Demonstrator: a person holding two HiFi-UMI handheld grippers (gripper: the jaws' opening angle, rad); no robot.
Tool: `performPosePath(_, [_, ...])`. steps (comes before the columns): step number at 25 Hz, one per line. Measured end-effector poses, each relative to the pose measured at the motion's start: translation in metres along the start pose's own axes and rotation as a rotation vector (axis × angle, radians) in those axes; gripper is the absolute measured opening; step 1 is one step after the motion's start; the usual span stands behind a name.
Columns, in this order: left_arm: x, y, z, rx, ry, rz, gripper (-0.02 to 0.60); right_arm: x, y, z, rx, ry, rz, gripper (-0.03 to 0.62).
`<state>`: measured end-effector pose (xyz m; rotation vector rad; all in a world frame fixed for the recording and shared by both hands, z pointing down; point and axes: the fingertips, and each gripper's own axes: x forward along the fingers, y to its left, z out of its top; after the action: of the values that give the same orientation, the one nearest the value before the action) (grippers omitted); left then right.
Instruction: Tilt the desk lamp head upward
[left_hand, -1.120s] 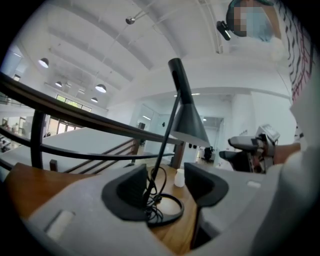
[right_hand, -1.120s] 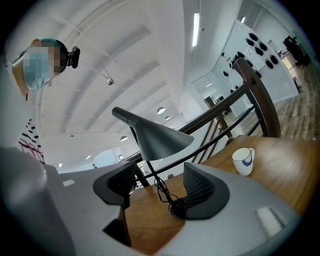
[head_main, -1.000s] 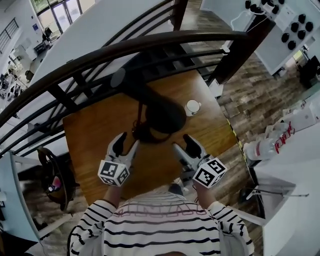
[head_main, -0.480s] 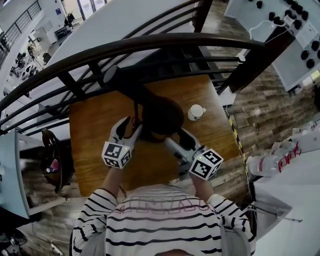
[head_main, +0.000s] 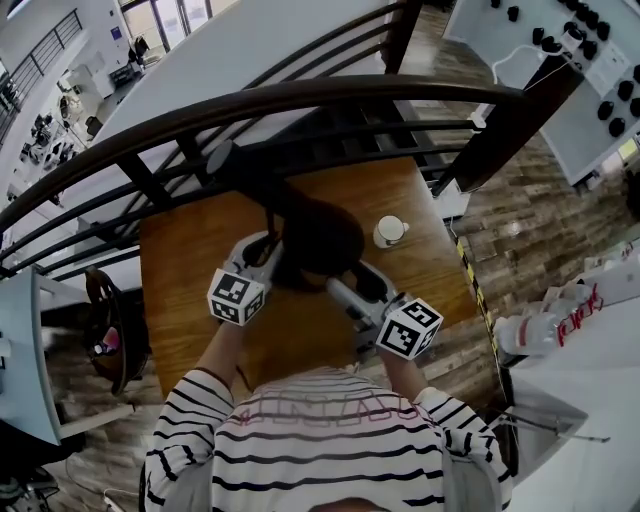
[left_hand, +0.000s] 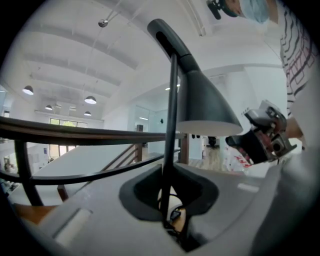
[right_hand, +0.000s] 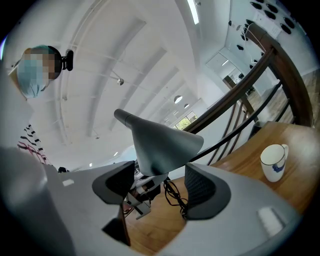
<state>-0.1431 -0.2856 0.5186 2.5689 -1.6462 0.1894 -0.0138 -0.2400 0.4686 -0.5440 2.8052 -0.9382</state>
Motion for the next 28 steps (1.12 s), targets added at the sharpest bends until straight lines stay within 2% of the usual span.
performPosePath(5, [0.000, -0.005, -0.001, 0.012, -0.012, -0.019, 0.046, -0.004, 0.001, 0.000, -0.005, -0.013, -0.002, 0.305])
performPosePath(11, [0.001, -0.006, 0.000, -0.032, -0.021, -0.024, 0.049, -0.009, 0.004, 0.003, -0.023, 0.003, -0.005, 0.321])
performPosePath(14, [-0.001, -0.006, -0.001, -0.014, -0.013, -0.028, 0.046, -0.013, 0.007, 0.007, -0.051, -0.014, -0.017, 0.321])
performPosePath(28, [-0.006, -0.010, -0.002, -0.011, -0.002, -0.009, 0.044, -0.056, 0.030, 0.078, -0.239, -0.083, -0.101, 0.321])
